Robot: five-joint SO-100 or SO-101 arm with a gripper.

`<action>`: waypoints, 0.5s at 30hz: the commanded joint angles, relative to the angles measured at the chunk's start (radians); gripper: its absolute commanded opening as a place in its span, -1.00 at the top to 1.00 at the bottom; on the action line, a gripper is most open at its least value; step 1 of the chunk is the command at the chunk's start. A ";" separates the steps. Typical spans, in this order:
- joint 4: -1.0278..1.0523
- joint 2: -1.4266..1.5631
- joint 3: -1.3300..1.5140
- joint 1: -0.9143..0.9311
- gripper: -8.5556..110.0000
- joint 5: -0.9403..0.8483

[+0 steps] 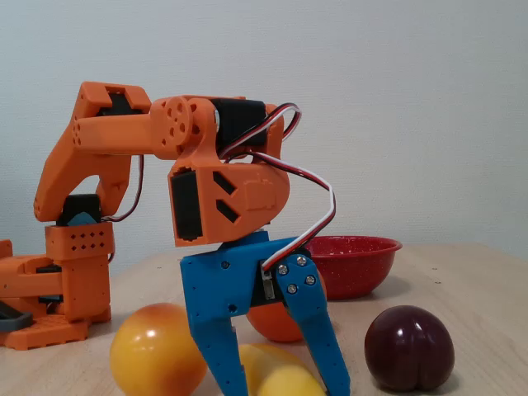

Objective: Put banana in the red bowl.

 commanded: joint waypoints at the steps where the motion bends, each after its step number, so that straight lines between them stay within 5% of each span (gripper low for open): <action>1: 0.035 0.048 -0.069 -0.025 0.86 0.041; 15: 0.028 0.067 -0.084 -0.048 0.86 0.120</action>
